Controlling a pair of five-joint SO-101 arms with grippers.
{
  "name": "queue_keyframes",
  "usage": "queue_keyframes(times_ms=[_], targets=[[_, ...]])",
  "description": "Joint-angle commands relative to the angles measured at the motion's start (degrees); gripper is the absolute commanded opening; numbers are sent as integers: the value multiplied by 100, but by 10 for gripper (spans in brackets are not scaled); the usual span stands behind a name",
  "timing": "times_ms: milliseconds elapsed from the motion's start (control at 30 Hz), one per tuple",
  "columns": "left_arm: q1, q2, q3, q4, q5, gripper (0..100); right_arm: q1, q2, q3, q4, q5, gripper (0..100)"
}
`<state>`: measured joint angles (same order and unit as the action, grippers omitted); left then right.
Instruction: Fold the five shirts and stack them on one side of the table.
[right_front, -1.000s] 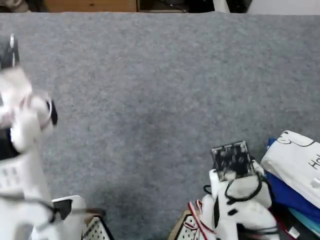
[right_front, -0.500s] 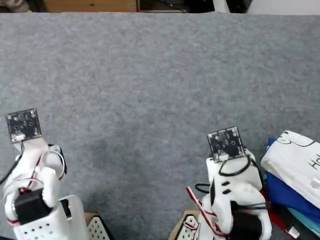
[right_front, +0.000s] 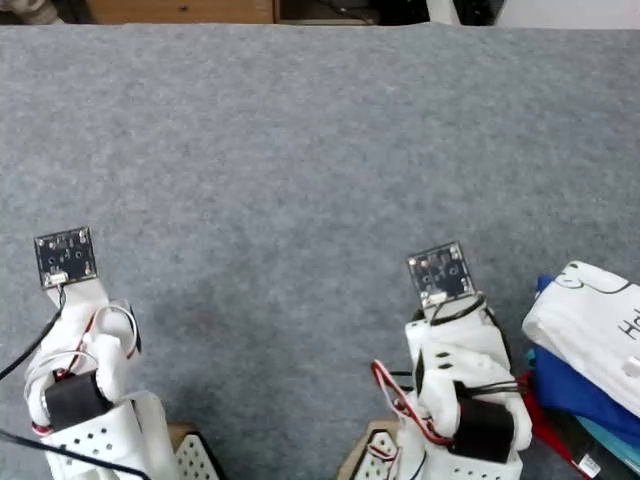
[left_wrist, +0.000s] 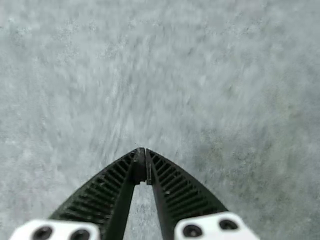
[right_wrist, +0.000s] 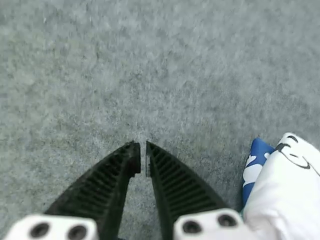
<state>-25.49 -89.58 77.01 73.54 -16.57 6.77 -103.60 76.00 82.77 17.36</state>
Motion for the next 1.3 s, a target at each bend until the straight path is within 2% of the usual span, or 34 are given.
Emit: queue_keyframes(times_ms=[0, 133, 300, 600, 1267], targets=[[-149, -180, 369, -105, -35, 19, -22, -602, 110, -35, -18, 34], [-378, -690, 826, -105, -35, 19, -22, -593, 989, -79, 18, 34], [-818, -1560, 1424, -105, -35, 19, 127, -593, 1024, -149, 18, 34], [-1662, -1464, 1873, -422, -26, 19, 215, -523, 2026, -765, 9, 34], [-1679, -1464, 1890, -413, -9, 19, 233, -567, 2088, -721, 9, 34]])
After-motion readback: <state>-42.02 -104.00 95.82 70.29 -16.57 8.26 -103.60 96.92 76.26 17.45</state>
